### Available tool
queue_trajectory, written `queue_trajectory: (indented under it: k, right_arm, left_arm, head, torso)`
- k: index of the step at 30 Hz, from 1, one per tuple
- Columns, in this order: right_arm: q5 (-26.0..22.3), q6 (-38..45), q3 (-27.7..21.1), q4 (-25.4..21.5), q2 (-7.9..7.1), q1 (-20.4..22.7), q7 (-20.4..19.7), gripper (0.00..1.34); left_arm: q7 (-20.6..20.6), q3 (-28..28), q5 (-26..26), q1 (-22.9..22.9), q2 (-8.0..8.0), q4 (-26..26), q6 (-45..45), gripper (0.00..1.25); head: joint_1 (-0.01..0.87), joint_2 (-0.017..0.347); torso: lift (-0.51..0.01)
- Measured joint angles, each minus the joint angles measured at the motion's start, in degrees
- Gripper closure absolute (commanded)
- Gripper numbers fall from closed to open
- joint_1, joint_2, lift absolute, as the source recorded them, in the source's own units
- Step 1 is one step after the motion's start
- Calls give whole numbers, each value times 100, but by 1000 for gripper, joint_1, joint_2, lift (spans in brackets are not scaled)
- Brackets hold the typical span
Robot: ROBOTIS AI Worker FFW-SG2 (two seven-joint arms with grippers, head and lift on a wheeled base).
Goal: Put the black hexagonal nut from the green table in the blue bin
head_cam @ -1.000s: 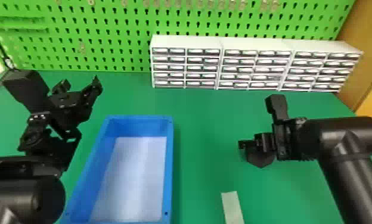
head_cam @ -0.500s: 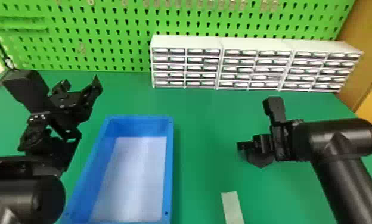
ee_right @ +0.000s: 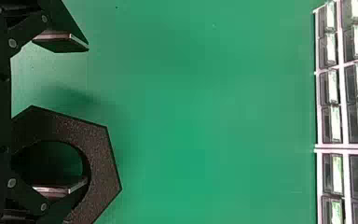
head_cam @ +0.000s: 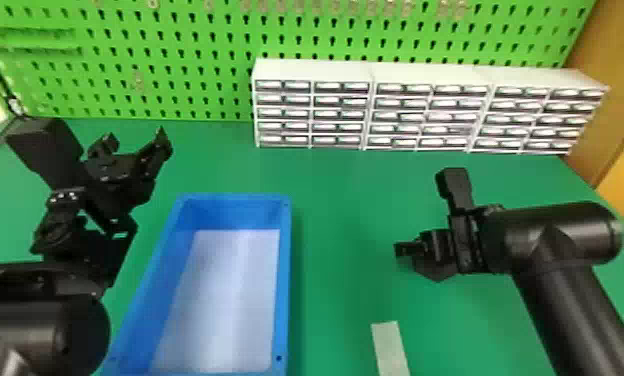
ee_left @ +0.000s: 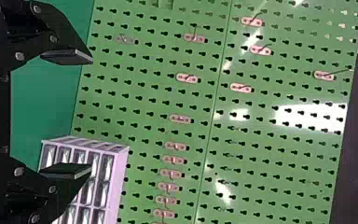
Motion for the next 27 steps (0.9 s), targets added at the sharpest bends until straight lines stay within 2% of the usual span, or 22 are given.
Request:
queue_trajectory:
  k: [9, 11, 15, 20, 24, 27]
  right_arm:
    - [175, -62, 52, 98, 46, -14, 128, 329]
    - [212, -64, 58, 112, 49, -18, 154, 398]
    - [250, -75, 64, 121, 51, -21, 175, 685]
    - [259, -97, 64, 122, 58, -16, 187, 736]
    - [260, -114, 79, 126, 65, -6, 195, 883]
    - [260, -143, 86, 115, 69, 8, 197, 894]
  left_arm:
    - [0, -1, -8, 0, 0, 4, 1, 433]
    - [0, -1, -8, 0, 0, 7, 1, 433]
    - [0, -1, -9, 0, 0, 8, 1, 433]
    - [0, -1, -7, 0, 0, 8, 1, 433]
    - [0, 5, -2, 4, 0, 9, 7, 433]
    - [0, 7, 3, 8, 0, 11, 9, 433]
  head:
    - [692, 8]
    - [692, 8]
    - [692, 8]
    - [692, 8]
    - [692, 8]
    - [692, 8]
  torso:
    - [-97]
    - [-97]
    - [-97]
    - [-97]
    - [-97]
    - [-97]
